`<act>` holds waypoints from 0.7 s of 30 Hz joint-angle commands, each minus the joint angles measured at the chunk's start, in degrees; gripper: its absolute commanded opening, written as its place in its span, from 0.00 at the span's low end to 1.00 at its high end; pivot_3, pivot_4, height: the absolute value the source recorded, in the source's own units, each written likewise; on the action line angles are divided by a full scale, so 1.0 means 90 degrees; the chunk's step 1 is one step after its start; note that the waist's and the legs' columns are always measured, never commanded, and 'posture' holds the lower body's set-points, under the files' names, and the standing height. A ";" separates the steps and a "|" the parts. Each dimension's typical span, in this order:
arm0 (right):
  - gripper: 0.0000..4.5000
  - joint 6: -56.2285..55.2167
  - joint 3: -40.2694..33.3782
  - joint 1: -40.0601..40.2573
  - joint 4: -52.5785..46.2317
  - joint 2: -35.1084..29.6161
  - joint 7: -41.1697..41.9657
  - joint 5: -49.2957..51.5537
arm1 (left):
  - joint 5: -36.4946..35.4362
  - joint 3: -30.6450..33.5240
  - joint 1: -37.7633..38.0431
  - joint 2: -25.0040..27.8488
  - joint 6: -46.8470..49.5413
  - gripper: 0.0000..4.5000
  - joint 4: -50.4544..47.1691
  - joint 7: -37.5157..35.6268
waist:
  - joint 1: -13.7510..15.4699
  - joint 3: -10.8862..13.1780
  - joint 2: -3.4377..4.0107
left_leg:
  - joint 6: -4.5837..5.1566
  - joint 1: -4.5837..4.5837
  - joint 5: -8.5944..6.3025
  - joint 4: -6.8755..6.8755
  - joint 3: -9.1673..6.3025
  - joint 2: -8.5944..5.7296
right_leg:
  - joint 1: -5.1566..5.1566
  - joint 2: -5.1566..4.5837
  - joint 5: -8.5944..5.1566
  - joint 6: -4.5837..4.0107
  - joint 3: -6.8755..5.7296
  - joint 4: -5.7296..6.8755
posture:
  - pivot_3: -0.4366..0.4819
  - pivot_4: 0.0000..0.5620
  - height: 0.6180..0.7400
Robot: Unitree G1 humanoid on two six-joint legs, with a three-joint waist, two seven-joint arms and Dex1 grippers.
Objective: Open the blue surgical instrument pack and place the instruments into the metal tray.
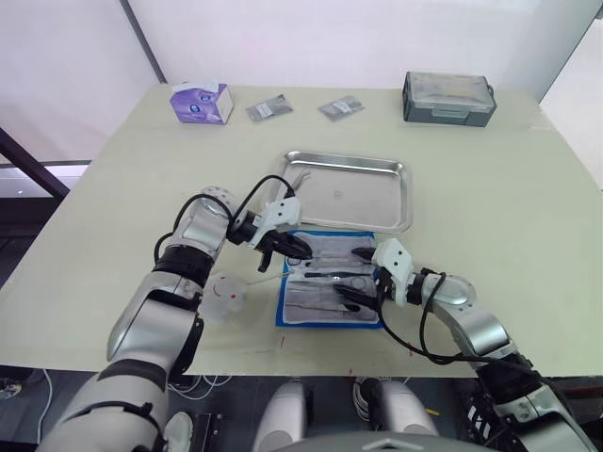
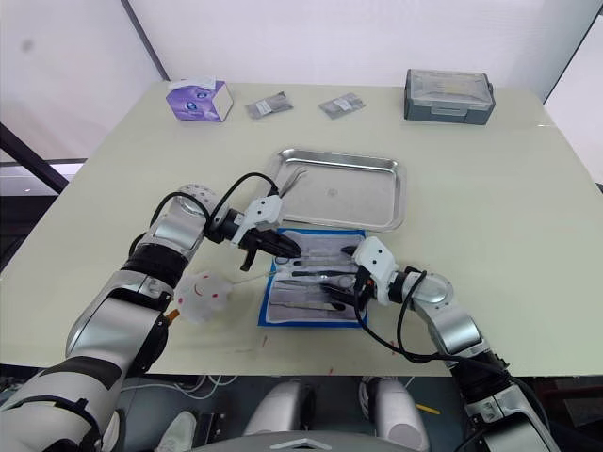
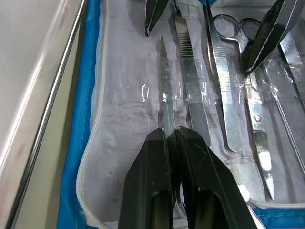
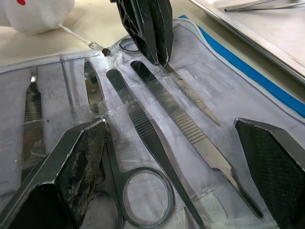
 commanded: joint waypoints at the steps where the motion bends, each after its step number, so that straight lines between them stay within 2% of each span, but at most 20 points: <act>1: 1.00 0.0618 0.0144 0.0307 0.0623 -0.0241 -0.0088 -0.0344 | -0.0036 0.0038 -0.0132 0.0163 0.0106 0.01 -0.0299 -0.0207 | 0.0000 0.0000 0.0000 | 0.0000 0.0000 0.0000 0.0000 0.0000 0.0000 | 0.0000 0.0000 0.0000 0.0000 0.0000 0.0000 | 0.48 0.27 0.98; 13: 1.00 0.0653 0.0167 0.0270 0.0659 -0.0238 -0.0093 -0.0356 | -0.0038 -0.0037 -0.0361 0.0468 0.0576 0.01 -0.0676 -0.0399 | -0.0001 0.0002 0.0001 | 0.0000 0.0000 0.0000 0.0000 -0.0001 0.0001 | 0.0000 0.0001 -0.0001 0.0000 -0.0001 0.0000 | 0.48 0.27 0.98; 21: 1.00 0.0822 0.0154 0.0232 0.0699 -0.0201 -0.0079 -0.0282 | -0.0290 -0.0389 -0.0489 0.0891 0.1245 0.01 -0.1271 -0.0417 | -0.0017 0.0007 0.0004 | 0.0000 0.0000 0.0000 0.0000 0.0000 0.0002 | -0.0001 0.0002 -0.0001 -0.0001 0.0001 0.0002 | 0.48 0.27 0.98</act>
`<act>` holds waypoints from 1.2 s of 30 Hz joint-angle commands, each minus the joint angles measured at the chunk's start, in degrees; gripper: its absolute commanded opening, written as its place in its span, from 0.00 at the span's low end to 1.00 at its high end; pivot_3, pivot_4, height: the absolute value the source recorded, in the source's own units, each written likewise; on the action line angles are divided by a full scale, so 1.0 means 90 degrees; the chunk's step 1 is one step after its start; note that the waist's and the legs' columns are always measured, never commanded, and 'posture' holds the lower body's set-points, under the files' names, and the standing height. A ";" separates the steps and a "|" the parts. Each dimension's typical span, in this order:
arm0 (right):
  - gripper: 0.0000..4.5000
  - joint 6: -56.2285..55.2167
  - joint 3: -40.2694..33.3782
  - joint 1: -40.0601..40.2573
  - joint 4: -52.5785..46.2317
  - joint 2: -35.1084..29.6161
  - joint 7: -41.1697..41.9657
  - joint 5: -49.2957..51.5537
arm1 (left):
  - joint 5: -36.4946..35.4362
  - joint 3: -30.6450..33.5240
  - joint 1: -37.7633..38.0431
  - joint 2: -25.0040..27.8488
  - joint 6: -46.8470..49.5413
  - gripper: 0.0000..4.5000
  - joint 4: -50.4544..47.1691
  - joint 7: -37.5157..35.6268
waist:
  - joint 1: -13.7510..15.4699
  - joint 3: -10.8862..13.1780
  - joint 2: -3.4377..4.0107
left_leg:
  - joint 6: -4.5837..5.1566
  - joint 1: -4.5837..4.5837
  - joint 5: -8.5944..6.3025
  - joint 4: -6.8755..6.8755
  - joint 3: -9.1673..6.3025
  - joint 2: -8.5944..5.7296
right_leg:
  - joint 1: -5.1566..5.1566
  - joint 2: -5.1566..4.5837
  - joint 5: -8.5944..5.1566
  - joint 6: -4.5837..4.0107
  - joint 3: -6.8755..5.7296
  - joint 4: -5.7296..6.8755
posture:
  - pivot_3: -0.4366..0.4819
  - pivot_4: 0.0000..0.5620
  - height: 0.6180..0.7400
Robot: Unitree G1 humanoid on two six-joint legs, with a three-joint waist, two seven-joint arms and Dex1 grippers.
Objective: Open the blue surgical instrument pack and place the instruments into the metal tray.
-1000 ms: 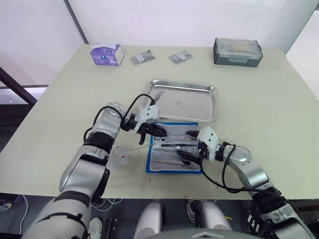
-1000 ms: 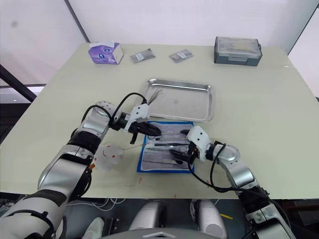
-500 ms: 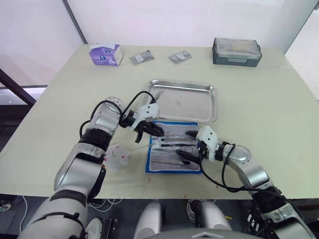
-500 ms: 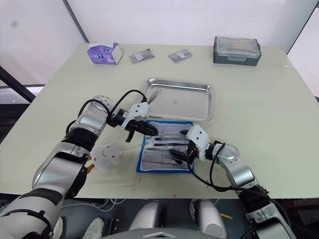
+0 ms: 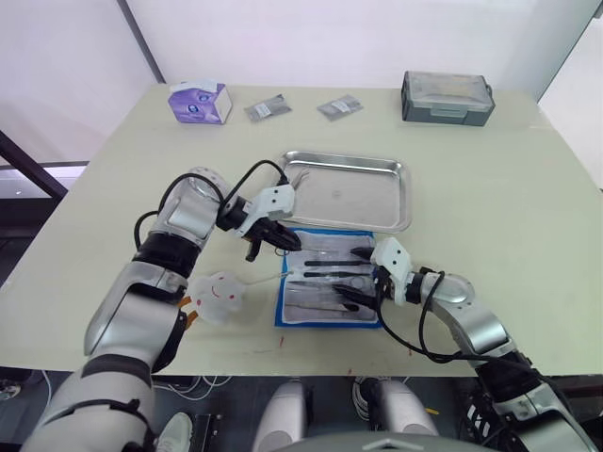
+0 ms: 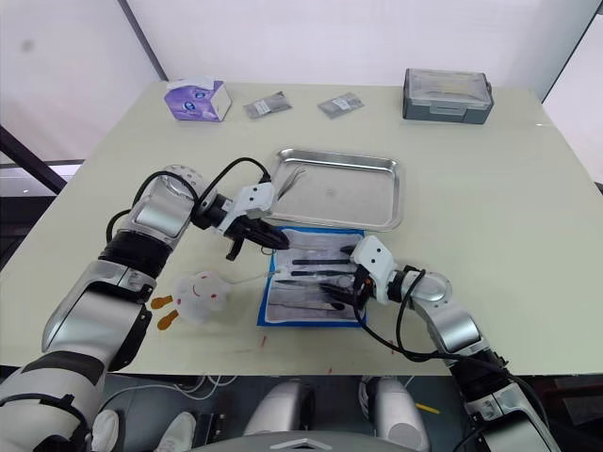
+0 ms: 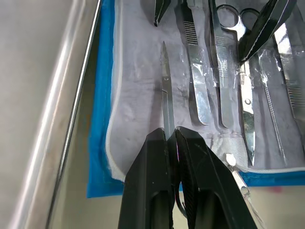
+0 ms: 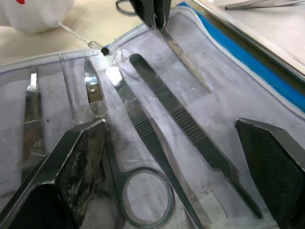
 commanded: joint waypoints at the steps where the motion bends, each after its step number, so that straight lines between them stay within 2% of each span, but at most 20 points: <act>1: 1.00 0.0803 0.0107 0.0306 0.0696 -0.0190 -0.0090 -0.0257 | -0.0313 0.0015 -0.0177 0.0261 0.0140 0.01 -0.0385 -0.0268 | -0.0002 0.0001 0.0000 | 0.0000 0.0000 0.0000 0.0000 0.0000 0.0001 | 0.0000 0.0000 0.0000 0.0000 0.0000 0.0000 | 0.48 0.27 0.98; 16: 1.00 0.1294 0.0106 0.0369 0.0537 -0.0257 -0.0147 -0.0184 | -0.1311 -0.0406 -0.0208 0.1208 0.0599 0.01 -0.1025 -0.0268 | 0.0013 0.0000 -0.0003 | 0.0000 0.0000 0.0000 0.0000 -0.0003 0.0002 | 0.0001 0.0000 -0.0001 -0.0001 -0.0002 -0.0001 | 0.48 0.27 0.98; 21: 1.00 0.1318 0.0137 0.0344 0.0540 -0.0267 -0.0155 -0.0209 | -0.1779 -0.0307 -0.0540 0.1352 0.0605 0.01 -0.0756 -0.0268 | 0.0014 -0.0001 -0.0005 | 0.0000 0.0001 0.0000 0.0001 -0.0002 0.0001 | 0.0002 -0.0001 -0.0001 -0.0001 -0.0003 -0.0001 | 0.48 0.27 0.98; 26: 1.00 0.1273 0.0154 0.0339 0.0554 -0.0277 -0.0175 -0.0220 | -0.2425 -0.0668 -0.0753 0.2029 0.0387 0.01 -0.0738 -0.0268 | 0.0005 0.0000 -0.0003 | 0.0000 0.0002 0.0000 -0.0001 -0.0001 0.0001 | 0.0001 0.0000 -0.0002 -0.0001 0.0000 -0.0001 | 0.48 0.27 0.98; 30: 1.00 0.1245 0.0163 0.0344 0.0568 -0.0279 -0.0177 -0.0224 | -0.2295 0.0003 -0.0897 0.1519 0.0541 0.01 -0.0308 -0.0015 | 0.0040 -0.0006 -0.0013 | 0.0001 0.0007 0.0000 0.0002 -0.0004 -0.0001 | 0.0004 -0.0001 -0.0003 -0.0001 -0.0008 -0.0002 | 0.48 0.27 0.98; 36: 1.00 0.1192 0.0199 0.0299 0.0620 -0.0259 -0.0166 -0.0245 | -0.2188 0.1082 -0.0899 0.0104 0.1673 0.01 -0.0381 0.2942 | 0.0012 0.0000 -0.0022 | 0.0000 -0.0001 0.0000 0.0004 -0.0010 0.0000 | 0.0002 0.0000 -0.0003 -0.0001 -0.0005 -0.0002 | 0.48 0.27 0.98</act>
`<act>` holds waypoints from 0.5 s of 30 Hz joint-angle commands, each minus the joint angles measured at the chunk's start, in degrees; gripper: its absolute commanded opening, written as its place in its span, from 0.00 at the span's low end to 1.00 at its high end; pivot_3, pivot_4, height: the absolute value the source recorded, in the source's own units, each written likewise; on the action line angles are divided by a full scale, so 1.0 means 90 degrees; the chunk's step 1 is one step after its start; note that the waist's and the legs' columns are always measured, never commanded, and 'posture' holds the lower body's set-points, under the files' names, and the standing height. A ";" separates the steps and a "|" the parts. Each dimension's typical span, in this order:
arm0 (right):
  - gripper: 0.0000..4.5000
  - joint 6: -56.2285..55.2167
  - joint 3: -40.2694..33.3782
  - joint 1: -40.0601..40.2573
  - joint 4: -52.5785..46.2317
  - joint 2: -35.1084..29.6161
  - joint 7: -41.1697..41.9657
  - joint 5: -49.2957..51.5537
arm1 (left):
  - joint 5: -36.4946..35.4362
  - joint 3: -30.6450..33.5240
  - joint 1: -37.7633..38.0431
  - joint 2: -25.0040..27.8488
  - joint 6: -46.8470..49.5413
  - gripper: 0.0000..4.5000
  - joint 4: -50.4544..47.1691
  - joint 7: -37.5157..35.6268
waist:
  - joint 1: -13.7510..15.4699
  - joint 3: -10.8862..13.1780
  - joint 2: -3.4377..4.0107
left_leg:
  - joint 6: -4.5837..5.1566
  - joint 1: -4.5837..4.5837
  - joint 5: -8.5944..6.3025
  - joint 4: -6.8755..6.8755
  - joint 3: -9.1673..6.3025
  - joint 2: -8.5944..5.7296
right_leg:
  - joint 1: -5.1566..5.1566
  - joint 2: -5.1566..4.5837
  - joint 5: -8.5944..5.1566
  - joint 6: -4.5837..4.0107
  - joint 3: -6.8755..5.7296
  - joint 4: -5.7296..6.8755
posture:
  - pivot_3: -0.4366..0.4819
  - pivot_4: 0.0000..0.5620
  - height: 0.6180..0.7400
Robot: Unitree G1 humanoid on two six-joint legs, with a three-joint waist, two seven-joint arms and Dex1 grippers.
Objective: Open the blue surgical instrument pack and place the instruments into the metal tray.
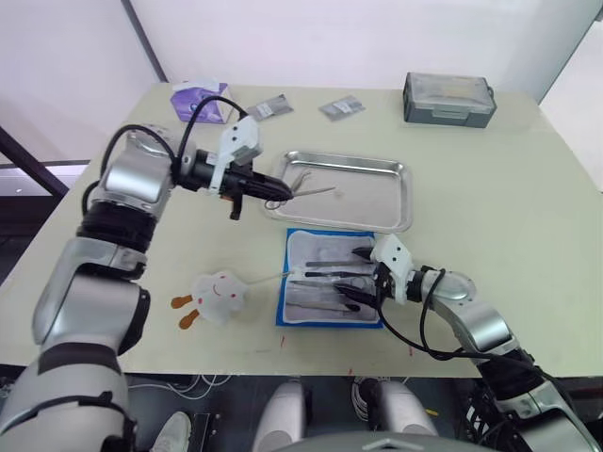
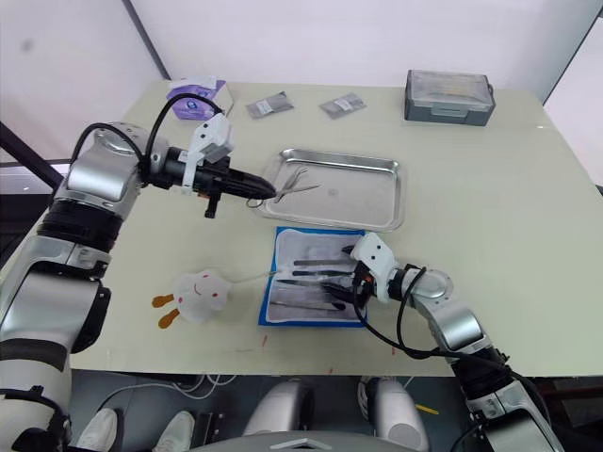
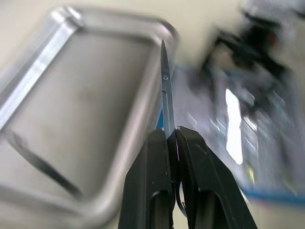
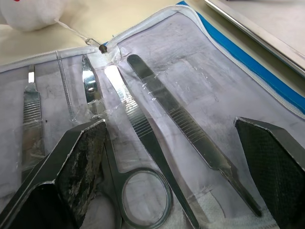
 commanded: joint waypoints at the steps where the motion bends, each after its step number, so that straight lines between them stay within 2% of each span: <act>1: 1.00 0.0619 0.0190 0.0357 0.0856 -0.0205 -0.0103 -0.0349 | 0.0078 0.0936 -0.0028 -0.0827 0.0995 0.01 -0.0339 0.2232 | 0.0017 -0.0002 -0.0003 | 0.0000 0.0004 0.0000 -0.0001 -0.0006 -0.0001 | 0.0002 -0.0001 0.0000 0.0000 -0.0001 0.0002 | 0.48 0.27 0.98; 8: 1.00 0.0612 0.0186 0.0393 0.0809 -0.0229 -0.0120 -0.0345 | 0.0475 0.1534 0.0175 -0.1947 0.2647 0.01 -0.0752 0.4709 | 0.0018 -0.0002 -0.0002 | 0.0000 0.0003 0.0000 0.0002 -0.0009 -0.0003 | 0.0002 -0.0003 0.0001 0.0000 0.0000 0.0006 | 0.48 0.27 0.98; 11: 1.00 0.0616 0.0190 0.0403 0.0793 -0.0226 -0.0132 -0.0351 | 0.0631 0.1684 0.0207 -0.2258 0.2877 0.01 -0.0644 0.5368 | 0.0019 -0.0002 -0.0002 | -0.0001 0.0002 0.0000 0.0003 -0.0009 -0.0004 | 0.0002 -0.0004 0.0001 0.0000 0.0000 0.0004 | 0.48 0.27 0.98; 15: 1.00 0.0601 0.0180 0.0420 0.0791 -0.0214 -0.0157 -0.0353 | 0.0871 0.1929 0.0161 -0.2704 0.2683 0.01 0.0060 0.6227 | 0.0025 -0.0003 -0.0003 | -0.0001 0.0004 0.0000 0.0002 -0.0009 -0.0005 | 0.0003 -0.0005 0.0001 0.0000 0.0000 0.0004 | 0.48 0.27 0.98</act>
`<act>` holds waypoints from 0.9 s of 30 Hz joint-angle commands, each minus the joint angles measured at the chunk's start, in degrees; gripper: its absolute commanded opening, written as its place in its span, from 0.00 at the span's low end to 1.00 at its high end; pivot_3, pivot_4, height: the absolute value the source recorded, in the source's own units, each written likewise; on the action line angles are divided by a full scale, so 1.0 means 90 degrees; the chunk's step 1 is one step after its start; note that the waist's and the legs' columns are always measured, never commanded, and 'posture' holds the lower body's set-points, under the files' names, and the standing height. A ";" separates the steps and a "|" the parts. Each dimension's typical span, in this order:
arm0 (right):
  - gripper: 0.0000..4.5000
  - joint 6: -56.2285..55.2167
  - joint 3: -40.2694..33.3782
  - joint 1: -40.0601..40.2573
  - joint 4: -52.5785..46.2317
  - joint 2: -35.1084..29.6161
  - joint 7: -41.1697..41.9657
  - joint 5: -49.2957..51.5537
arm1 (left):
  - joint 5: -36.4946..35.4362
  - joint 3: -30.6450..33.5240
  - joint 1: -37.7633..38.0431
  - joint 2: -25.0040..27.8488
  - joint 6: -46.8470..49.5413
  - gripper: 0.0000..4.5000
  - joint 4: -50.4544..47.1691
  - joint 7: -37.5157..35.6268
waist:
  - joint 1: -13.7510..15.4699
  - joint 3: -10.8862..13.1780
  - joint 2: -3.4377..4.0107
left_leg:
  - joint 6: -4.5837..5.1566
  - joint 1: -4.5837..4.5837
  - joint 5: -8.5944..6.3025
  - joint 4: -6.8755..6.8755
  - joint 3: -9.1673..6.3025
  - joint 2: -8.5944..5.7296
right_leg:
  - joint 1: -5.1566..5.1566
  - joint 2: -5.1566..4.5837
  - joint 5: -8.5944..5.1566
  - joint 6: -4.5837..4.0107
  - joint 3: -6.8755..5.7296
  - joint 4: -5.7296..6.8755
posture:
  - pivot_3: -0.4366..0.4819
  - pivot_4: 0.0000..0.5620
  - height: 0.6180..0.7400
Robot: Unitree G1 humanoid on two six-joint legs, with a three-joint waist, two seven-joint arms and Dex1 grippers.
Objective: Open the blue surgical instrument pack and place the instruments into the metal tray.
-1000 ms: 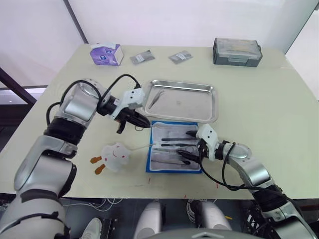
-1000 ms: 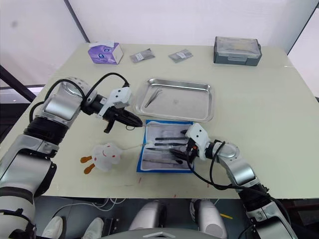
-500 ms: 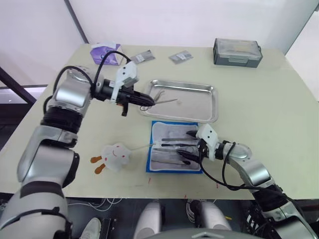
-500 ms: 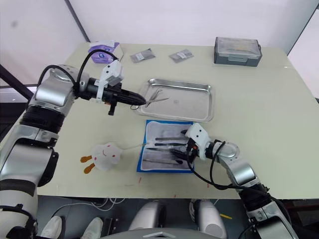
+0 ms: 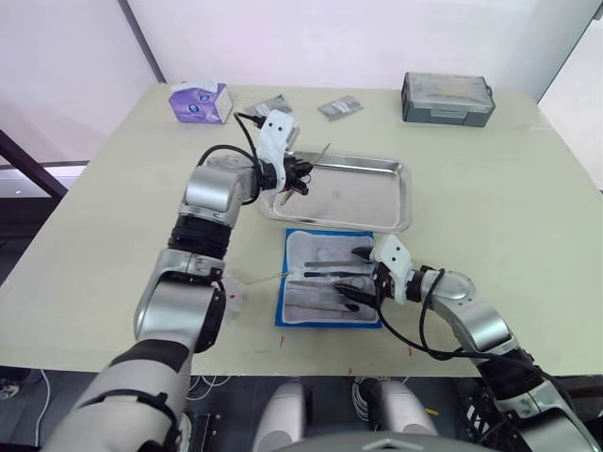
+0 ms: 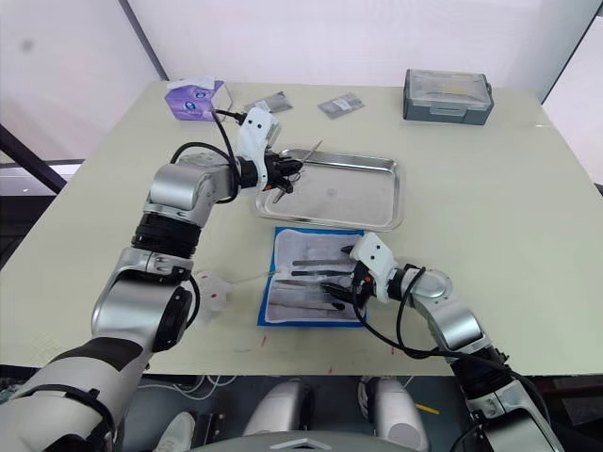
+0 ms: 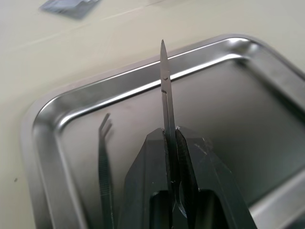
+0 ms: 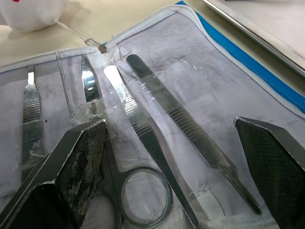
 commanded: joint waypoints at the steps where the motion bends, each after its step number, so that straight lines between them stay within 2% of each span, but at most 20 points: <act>1: 1.00 0.0592 0.0191 0.0418 0.0790 -0.0182 -0.0155 -0.0355 | 0.0204 0.0256 -0.0164 -0.0194 -0.0289 0.01 0.0498 0.0581 | -0.0001 -0.0001 0.0000 | 0.0000 0.0000 0.0000 0.0000 0.0001 -0.0001 | 0.0000 -0.0001 0.0000 0.0000 0.0001 0.0000 | 0.48 0.27 0.98; 7: 1.00 0.0568 0.0211 0.0416 0.0796 -0.0134 -0.0184 -0.0362 | 0.0313 0.0487 -0.0500 -0.0572 -0.0642 0.01 0.1807 0.0919 | -0.0001 -0.0001 -0.0002 | -0.0001 -0.0001 0.0000 0.0000 0.0000 -0.0002 | -0.0001 -0.0002 0.0000 0.0000 -0.0002 -0.0001 | 0.48 0.27 0.98; 11: 1.00 0.0552 0.0199 0.0429 0.0786 -0.0138 -0.0195 -0.0364 | 0.0458 0.0428 -0.0526 -0.0606 -0.0841 0.01 0.2067 0.0788 | -0.0005 -0.0001 -0.0001 | -0.0001 -0.0001 0.0000 -0.0001 0.0001 -0.0002 | -0.0001 -0.0001 0.0000 0.0000 -0.0002 0.0000 | 0.48 0.27 0.98; 16: 1.00 0.0554 0.0192 0.0450 0.0767 -0.0152 -0.0198 -0.0364 | 0.0558 0.0500 -0.0568 -0.0594 -0.0935 0.45 0.2097 0.0891 | -0.0003 -0.0001 -0.0002 | -0.0001 -0.0001 0.0000 -0.0001 0.0000 -0.0002 | -0.0001 -0.0002 0.0000 0.0000 -0.0002 -0.0001 | 0.48 0.27 0.98; 18: 1.00 0.0554 0.0198 0.0446 0.0770 -0.0146 -0.0202 -0.0367 | 0.0594 0.0470 -0.0567 -0.0580 -0.0899 0.59 0.1951 0.0872 | -0.0004 -0.0001 -0.0002 | -0.0001 -0.0001 0.0000 -0.0001 0.0001 -0.0002 | -0.0001 -0.0002 0.0000 0.0000 -0.0002 -0.0001 | 0.48 0.27 0.98; 27: 1.00 0.0496 0.0203 0.0404 0.0834 -0.0116 -0.0201 -0.0376 | 0.0257 0.0424 -0.0312 -0.0476 -0.0051 0.59 0.0175 0.0104 | -0.0007 -0.0001 -0.0001 | -0.0002 -0.0001 0.0000 -0.0003 0.0001 -0.0002 | 0.0000 -0.0002 0.0000 0.0000 -0.0001 0.0000 | 0.48 0.27 0.98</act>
